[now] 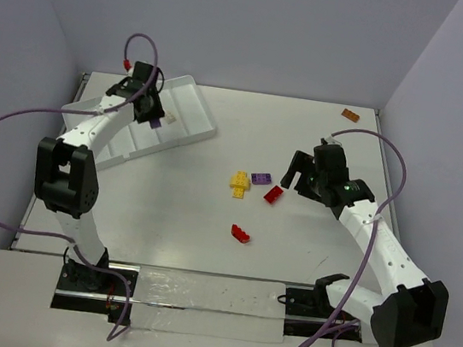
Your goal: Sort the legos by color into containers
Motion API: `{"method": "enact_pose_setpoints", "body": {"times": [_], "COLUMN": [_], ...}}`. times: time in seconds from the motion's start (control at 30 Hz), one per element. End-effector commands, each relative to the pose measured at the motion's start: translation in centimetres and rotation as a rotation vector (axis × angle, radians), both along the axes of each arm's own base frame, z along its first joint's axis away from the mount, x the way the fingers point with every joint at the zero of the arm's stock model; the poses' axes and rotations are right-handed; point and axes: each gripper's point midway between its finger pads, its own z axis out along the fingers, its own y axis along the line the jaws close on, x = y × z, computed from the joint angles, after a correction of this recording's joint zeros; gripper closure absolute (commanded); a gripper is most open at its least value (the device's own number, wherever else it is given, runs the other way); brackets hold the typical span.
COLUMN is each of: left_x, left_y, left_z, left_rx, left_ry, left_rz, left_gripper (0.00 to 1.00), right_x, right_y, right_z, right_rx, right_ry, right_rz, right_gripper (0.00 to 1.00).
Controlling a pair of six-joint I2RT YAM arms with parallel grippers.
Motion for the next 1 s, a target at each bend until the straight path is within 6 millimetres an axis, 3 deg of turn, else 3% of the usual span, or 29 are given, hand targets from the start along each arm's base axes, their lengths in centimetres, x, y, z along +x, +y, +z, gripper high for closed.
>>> {"method": "enact_pose_setpoints", "body": {"times": [0.0, 0.2, 0.27, 0.37, 0.47, 0.5, 0.6, 0.7, 0.77, 0.9, 0.97], "left_x": [2.9, 5.8, 6.8, 7.7, 8.0, 7.9, 7.8, 6.9, 6.3, 3.6, 2.0], "left_y": [4.2, 7.6, 8.1, 8.5, 8.8, 8.8, 8.6, 7.6, 6.2, 0.5, -3.1], "left_z": [-2.6, -4.4, -4.5, -5.4, -6.0, -5.9, -4.7, -1.1, 0.1, 4.3, 4.2], "left_rx": [0.005, 0.006, -0.002, 0.016, 0.04, 0.042, 0.04, 0.046, 0.066, 0.102, 0.104], "left_ry": [0.053, 0.057, 0.046, 0.06, 0.087, 0.086, 0.06, -0.002, -0.02, -0.093, -0.084], "left_rz": [0.137, 0.205, 0.207, 0.206, 0.202, 0.197, 0.178, 0.14, 0.09, -0.119, -0.221], "left_gripper": [1.0, 1.0, 0.95, 0.77, 0.4, 0.32, 0.26, 0.26, 0.27, 0.3, 0.32], "right_x": [1.4, 1.6, 1.8, 2.1, 2.3, 2.4, 2.6, 2.8, 2.9, 3.1, 3.2], "right_y": [0.1, 0.0, 0.1, 0.3, 0.5, 0.5, 0.6, 0.6, 0.7, 0.5, 0.3], "right_z": [2.0, 2.0, 1.9, 1.7, 1.7, 1.8, 2.0, 2.1, 2.2, 2.3, 2.2], "right_rx": [-0.001, -0.015, -0.014, -0.01, -0.009, -0.009, -0.01, -0.011, -0.01, -0.013, -0.016], "right_ry": [-0.056, -0.051, -0.045, -0.035, -0.031, -0.033, -0.036, -0.034, -0.037, -0.045, -0.05], "right_rz": [0.002, -0.002, 0.0, 0.005, 0.008, 0.009, 0.008, 0.008, 0.006, -0.007, -0.019], "right_gripper": [0.11, 0.11, 0.11, 0.11, 0.11, 0.11, 0.11, 0.11, 0.11, 0.11, 0.11]}}
